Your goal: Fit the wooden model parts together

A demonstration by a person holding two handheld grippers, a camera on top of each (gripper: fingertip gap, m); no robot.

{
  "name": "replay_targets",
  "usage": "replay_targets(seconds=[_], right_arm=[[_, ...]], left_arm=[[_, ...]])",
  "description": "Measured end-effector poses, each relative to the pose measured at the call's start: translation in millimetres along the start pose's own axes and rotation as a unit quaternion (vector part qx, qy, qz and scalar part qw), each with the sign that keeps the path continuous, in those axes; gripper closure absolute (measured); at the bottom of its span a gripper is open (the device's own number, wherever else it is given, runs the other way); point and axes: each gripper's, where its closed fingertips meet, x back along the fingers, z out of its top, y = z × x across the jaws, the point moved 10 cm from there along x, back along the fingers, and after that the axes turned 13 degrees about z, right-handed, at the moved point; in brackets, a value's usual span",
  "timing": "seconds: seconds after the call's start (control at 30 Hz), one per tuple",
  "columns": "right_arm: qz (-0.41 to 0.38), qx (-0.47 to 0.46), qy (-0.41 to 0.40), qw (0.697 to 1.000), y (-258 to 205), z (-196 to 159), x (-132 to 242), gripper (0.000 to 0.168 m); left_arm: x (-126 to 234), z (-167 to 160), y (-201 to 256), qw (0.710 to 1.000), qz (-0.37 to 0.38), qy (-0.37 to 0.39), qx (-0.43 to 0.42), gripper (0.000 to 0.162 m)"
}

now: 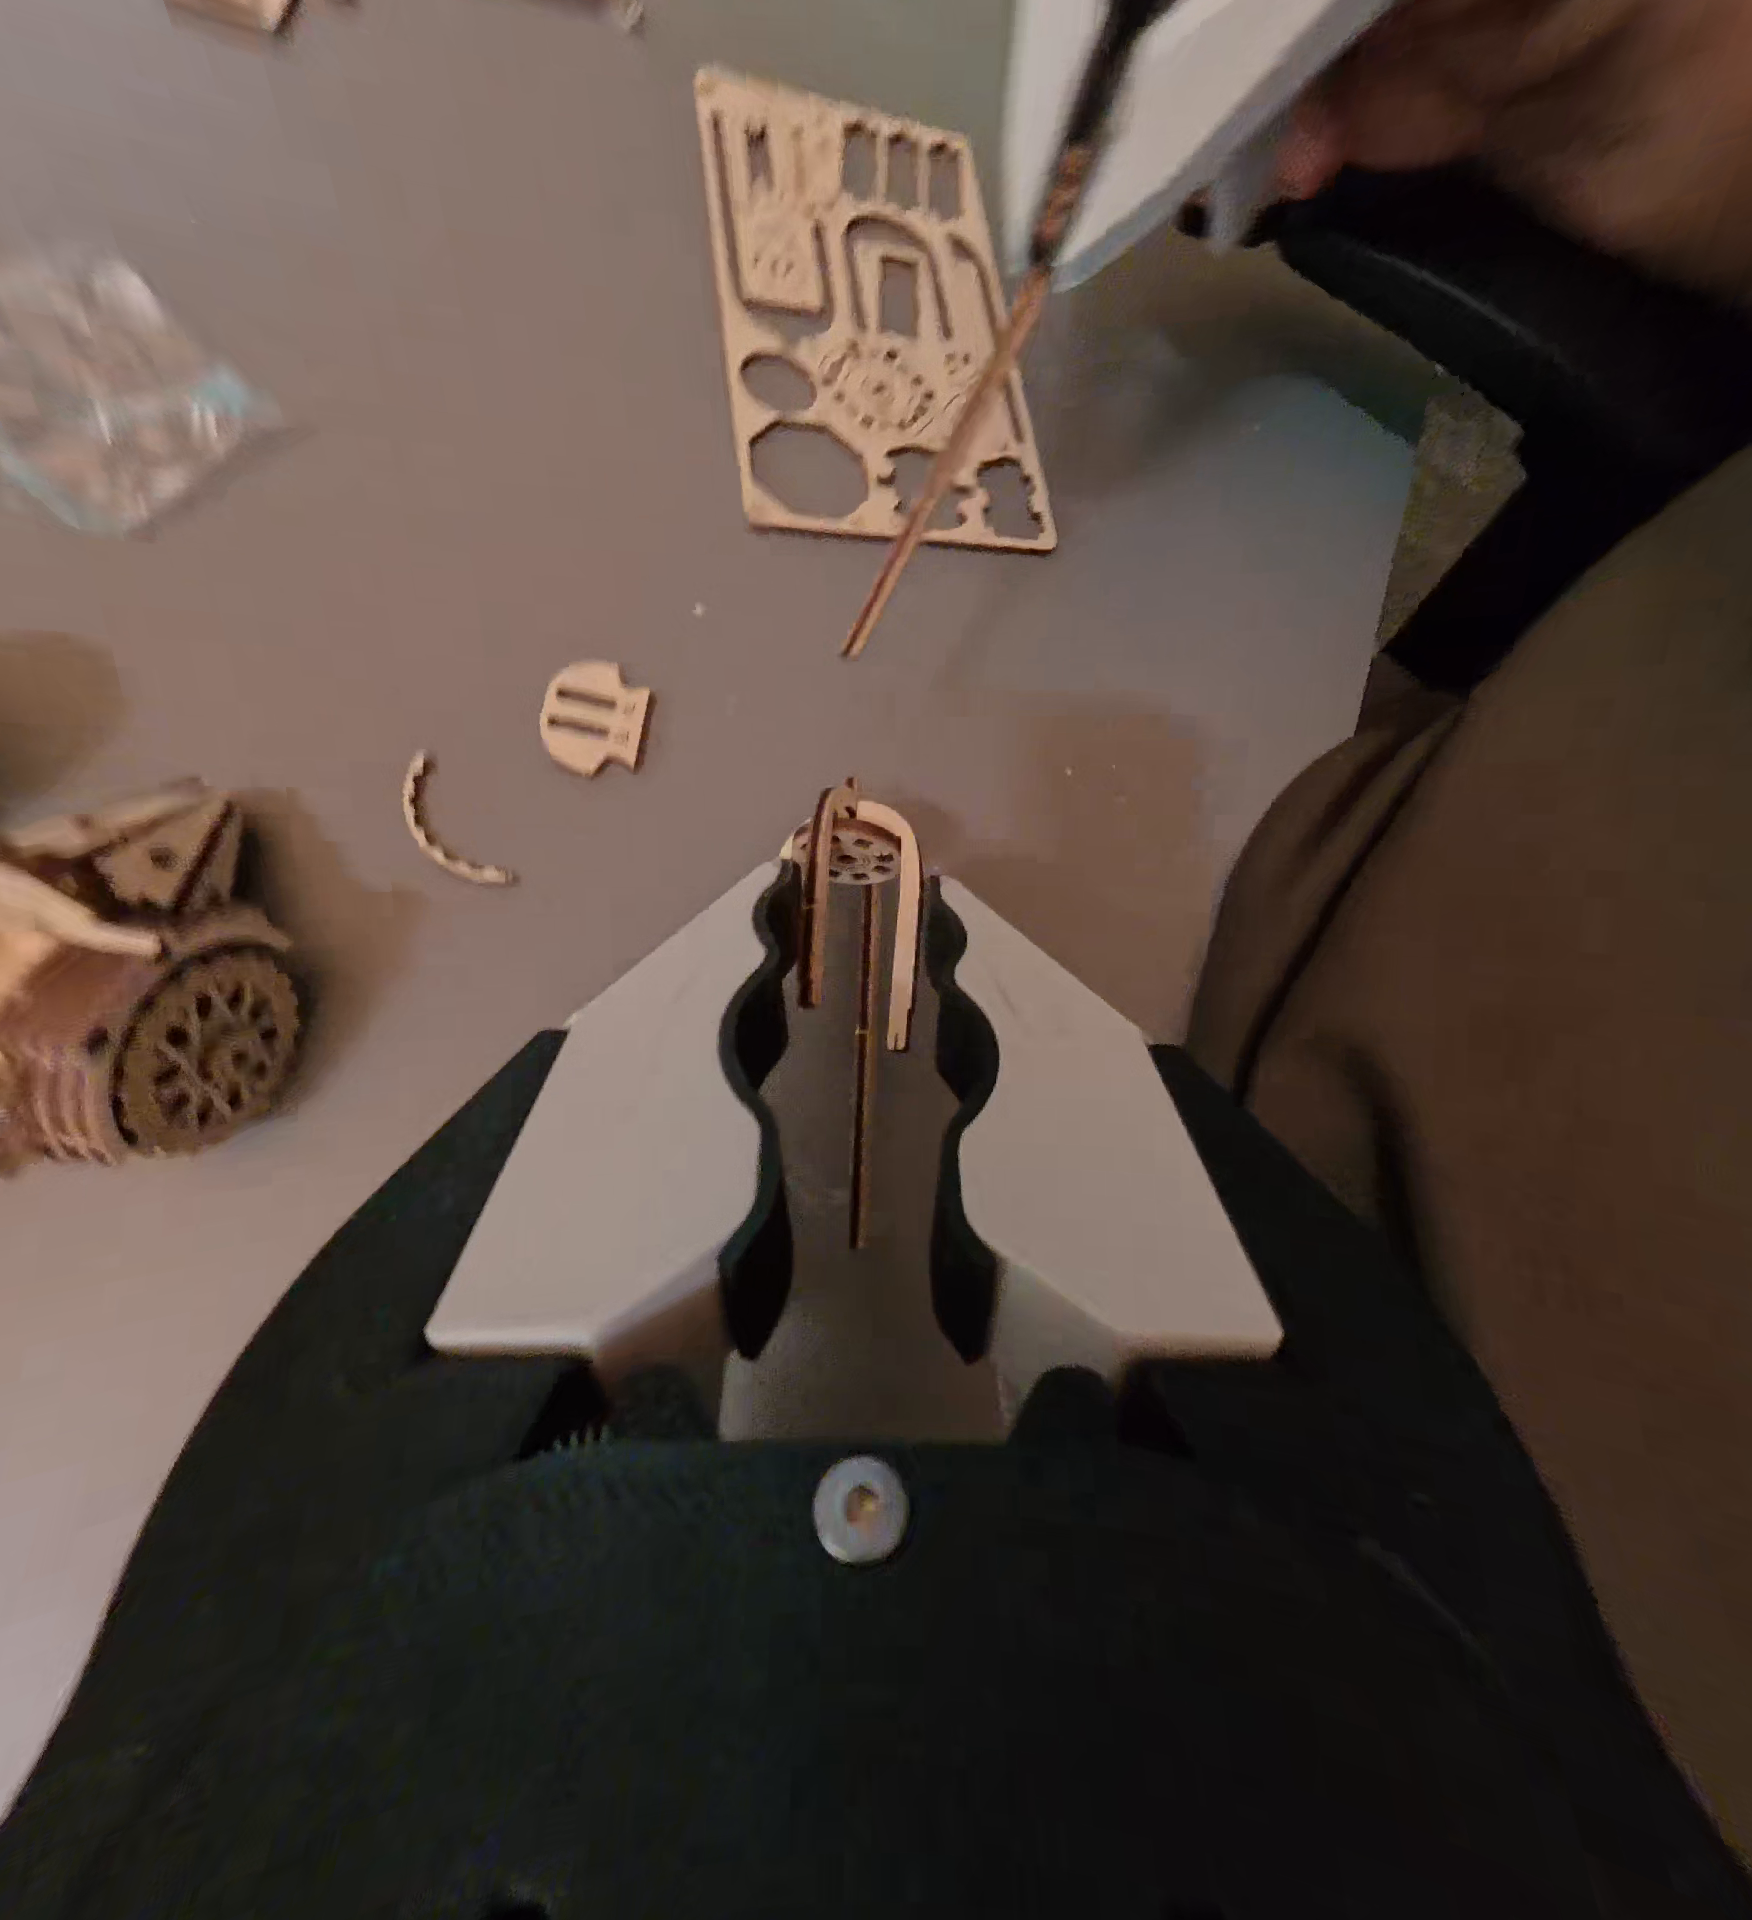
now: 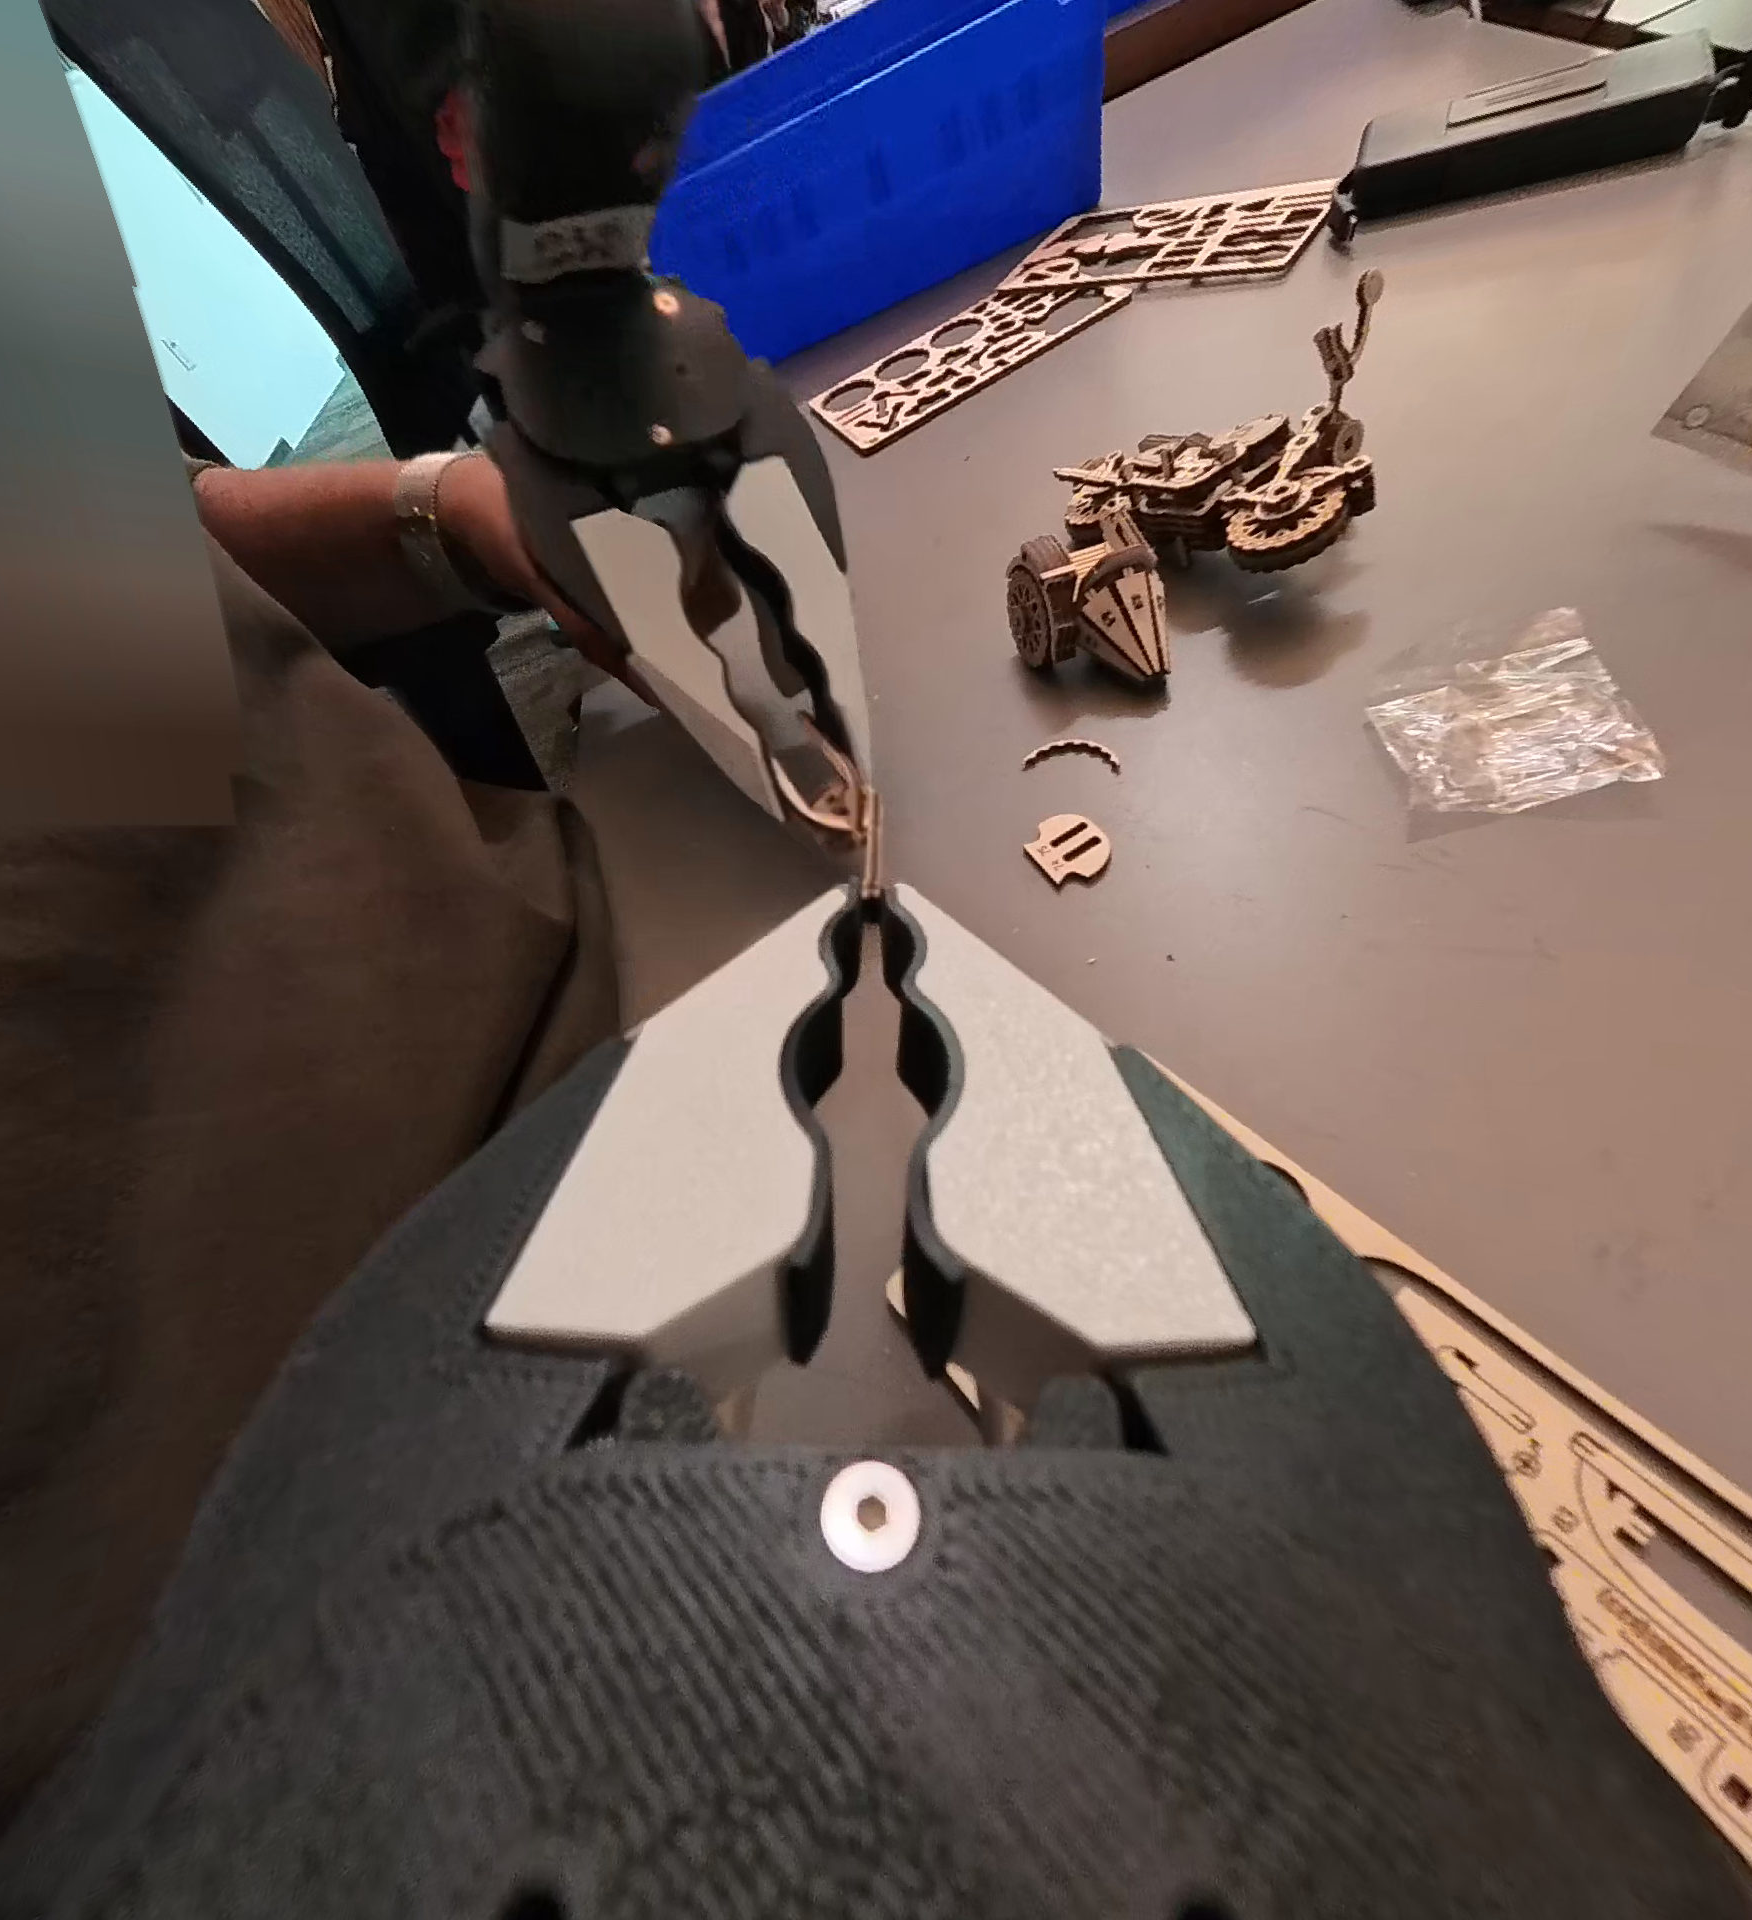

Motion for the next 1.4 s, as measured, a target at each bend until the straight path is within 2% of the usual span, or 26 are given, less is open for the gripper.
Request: replay_targets(seconds=[0.03, 0.1, 0.17, 0.27, 0.4, 0.7, 1.17, 1.4], right_arm=[[-0.002, 0.001, -0.002, 1.0, 0, 0, 0, 0.167], [-0.004, 0.003, -0.004, 1.0, -1, 1, 2, 0.167], [-0.001, 0.004, -0.001, 1.0, -3, 2, 3, 0.167], [0.033, -0.003, 0.015, 0.999, -10, 6, 1, 0.167], [0.091, -0.018, 0.039, 0.995, -20, 11, -3, 0.168], [0.131, -0.036, 0.1, 0.986, -22, 17, 6, 0.167], [0.146, -0.054, 0.12, 0.98, -20, 19, 5, 0.168], [0.14, -0.049, 0.111, 0.983, -19, 18, 7, 0.168]], left_arm=[[3, 1, 5, 0.999, 0.001, 0.018, -0.038, 0.139], [10, 3, 14, 0.993, -0.003, 0.06, -0.105, 0.139], [18, 5, 21, 0.985, -0.03, 0.104, -0.138, 0.139], [29, 7, 22, 0.979, -0.078, 0.146, -0.122, 0.14], [44, 10, 19, 0.968, -0.106, 0.198, -0.113, 0.141], [55, 18, 12, 0.954, -0.144, 0.257, -0.064, 0.141], [47, 19, 5, 0.95, -0.172, 0.26, -0.011, 0.141], [40, 18, 1, 0.943, -0.21, 0.252, 0.051, 0.14]])
